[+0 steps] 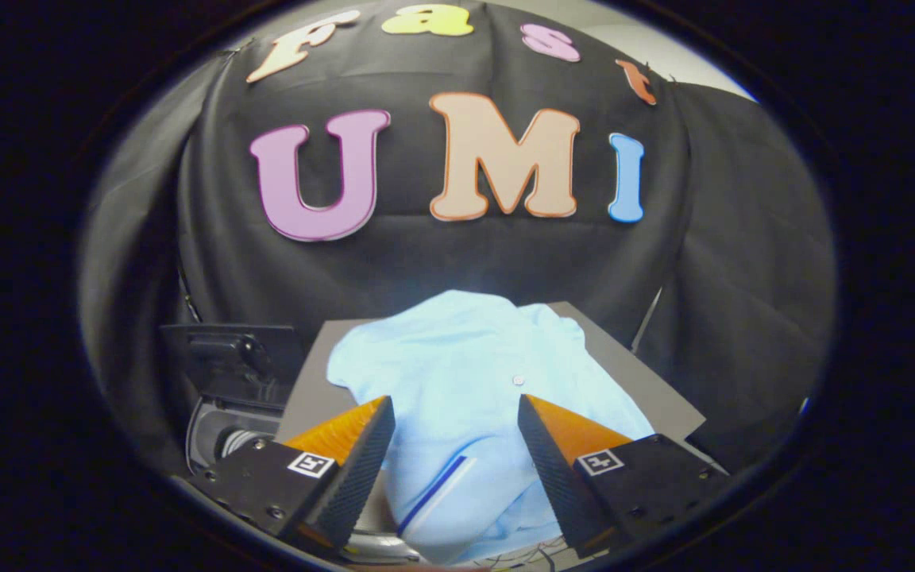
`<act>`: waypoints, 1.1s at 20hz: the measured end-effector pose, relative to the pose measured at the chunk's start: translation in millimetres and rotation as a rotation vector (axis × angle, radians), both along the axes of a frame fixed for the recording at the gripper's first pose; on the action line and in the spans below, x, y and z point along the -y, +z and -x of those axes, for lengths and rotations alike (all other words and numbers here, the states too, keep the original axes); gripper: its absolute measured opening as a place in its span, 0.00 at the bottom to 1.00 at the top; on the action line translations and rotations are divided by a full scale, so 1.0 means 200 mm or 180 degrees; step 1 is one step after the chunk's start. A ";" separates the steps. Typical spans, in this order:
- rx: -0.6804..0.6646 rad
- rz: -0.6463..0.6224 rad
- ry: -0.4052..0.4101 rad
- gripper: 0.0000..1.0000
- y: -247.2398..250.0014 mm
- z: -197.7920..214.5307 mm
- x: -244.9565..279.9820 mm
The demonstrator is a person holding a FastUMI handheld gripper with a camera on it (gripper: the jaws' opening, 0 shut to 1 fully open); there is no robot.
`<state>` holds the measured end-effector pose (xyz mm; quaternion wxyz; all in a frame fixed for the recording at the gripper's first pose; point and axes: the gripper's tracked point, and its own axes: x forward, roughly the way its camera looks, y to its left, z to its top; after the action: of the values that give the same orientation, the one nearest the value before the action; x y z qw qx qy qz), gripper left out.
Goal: Put the clothes into the washing machine and then close the washing machine lid.
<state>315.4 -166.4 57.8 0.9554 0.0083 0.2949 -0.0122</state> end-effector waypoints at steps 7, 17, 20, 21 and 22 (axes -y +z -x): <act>-0.0315 0.0000 -0.0013 0.93 -0.12 0.00 0.02; -0.0300 -0.0173 -0.0065 0.13 -0.11 0.00 -0.05; -0.0363 -0.0184 0.0081 0.10 -0.09 0.05 -0.22; -0.0363 -0.0164 0.0139 0.10 -0.09 0.05 -0.29; -0.0366 -0.0144 0.0205 0.08 -0.08 0.06 -0.37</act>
<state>303.7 -91.7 40.9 0.9364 0.0196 0.3495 0.0248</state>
